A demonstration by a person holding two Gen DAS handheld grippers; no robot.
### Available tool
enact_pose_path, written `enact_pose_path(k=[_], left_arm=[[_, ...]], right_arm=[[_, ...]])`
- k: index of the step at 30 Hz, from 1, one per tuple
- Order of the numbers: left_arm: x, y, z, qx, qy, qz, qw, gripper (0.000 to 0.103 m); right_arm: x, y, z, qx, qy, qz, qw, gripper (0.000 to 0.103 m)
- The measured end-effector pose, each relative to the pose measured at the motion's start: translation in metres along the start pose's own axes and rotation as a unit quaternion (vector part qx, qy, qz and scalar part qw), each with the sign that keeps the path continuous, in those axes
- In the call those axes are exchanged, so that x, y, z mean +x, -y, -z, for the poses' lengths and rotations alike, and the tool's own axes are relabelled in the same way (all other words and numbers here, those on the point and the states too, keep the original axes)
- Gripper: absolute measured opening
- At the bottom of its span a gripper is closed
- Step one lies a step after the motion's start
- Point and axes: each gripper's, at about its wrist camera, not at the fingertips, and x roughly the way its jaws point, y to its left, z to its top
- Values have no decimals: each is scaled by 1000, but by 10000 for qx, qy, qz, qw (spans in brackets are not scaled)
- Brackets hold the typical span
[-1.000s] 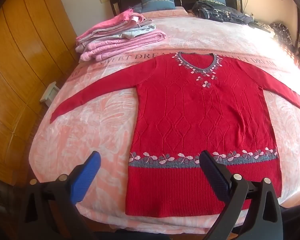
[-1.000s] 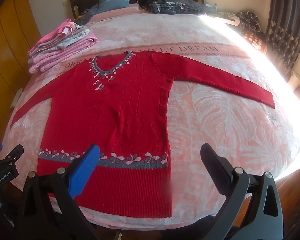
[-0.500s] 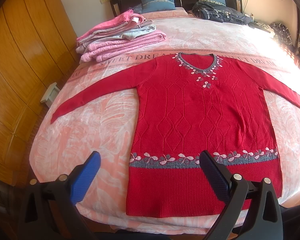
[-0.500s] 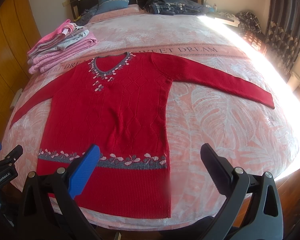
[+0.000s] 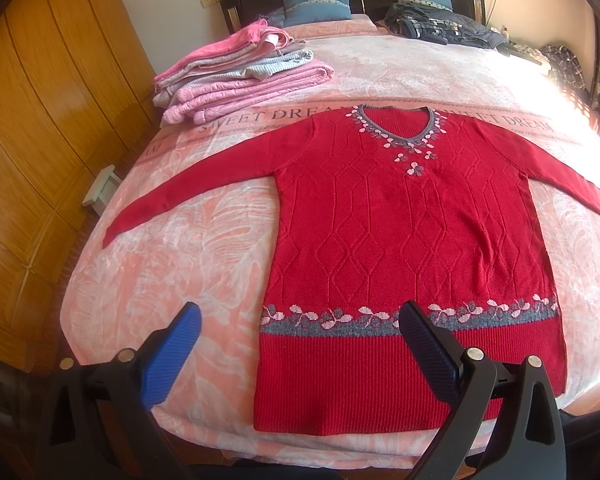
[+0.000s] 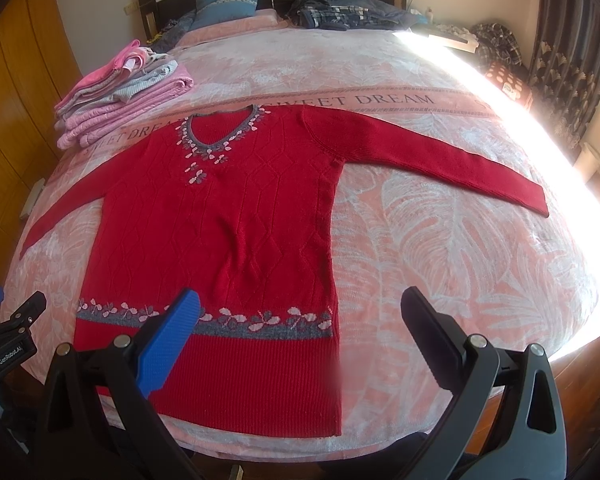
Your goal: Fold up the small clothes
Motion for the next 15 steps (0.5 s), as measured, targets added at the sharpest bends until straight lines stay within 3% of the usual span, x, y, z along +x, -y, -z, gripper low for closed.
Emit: enact_pose_path(k=[15], left_arm=[[2, -1, 1, 0, -11, 39, 10000, 99]], right_arm=[[1, 4, -2, 24, 8, -32, 10000, 100]])
